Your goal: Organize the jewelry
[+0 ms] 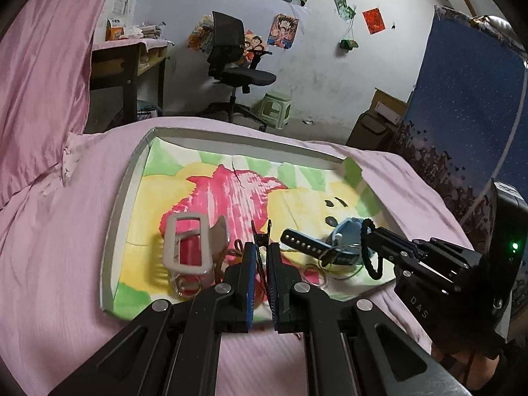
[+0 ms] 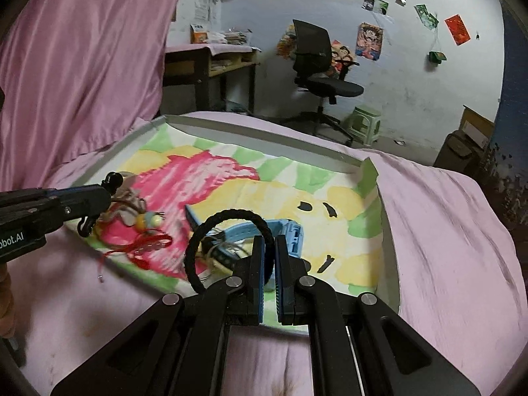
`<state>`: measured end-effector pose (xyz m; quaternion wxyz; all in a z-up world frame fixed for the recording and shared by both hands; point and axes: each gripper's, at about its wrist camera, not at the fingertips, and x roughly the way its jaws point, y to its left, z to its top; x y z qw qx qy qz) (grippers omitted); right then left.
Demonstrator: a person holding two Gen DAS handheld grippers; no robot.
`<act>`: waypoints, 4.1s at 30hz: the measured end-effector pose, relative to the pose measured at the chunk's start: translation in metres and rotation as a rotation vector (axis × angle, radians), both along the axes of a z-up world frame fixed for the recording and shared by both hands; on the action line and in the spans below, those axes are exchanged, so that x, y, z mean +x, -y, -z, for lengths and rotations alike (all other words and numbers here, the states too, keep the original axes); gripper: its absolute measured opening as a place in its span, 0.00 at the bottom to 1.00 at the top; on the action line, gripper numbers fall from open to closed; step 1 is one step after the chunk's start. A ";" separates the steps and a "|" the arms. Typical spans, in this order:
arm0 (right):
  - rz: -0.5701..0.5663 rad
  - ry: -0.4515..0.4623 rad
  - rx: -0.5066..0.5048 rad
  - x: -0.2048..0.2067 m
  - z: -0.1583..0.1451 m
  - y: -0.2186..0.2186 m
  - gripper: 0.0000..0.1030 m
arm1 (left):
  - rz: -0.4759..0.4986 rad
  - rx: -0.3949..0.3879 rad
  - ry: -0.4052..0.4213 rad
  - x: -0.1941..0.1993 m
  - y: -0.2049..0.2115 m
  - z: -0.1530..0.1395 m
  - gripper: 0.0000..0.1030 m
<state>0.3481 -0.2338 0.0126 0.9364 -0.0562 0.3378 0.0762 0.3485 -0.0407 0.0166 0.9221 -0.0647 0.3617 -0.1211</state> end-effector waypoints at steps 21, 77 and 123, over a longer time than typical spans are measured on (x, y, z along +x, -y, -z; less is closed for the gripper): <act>-0.014 0.034 -0.059 -0.003 0.008 -0.014 0.05 | -0.011 0.022 -0.096 0.013 -0.001 0.024 0.07; 0.037 0.192 0.169 -0.059 -0.032 0.016 0.92 | -0.207 0.048 0.188 -0.070 -0.036 -0.015 0.99; -0.048 0.264 0.242 -0.194 -0.040 0.029 0.98 | -0.269 0.110 0.356 -0.233 -0.024 -0.038 0.99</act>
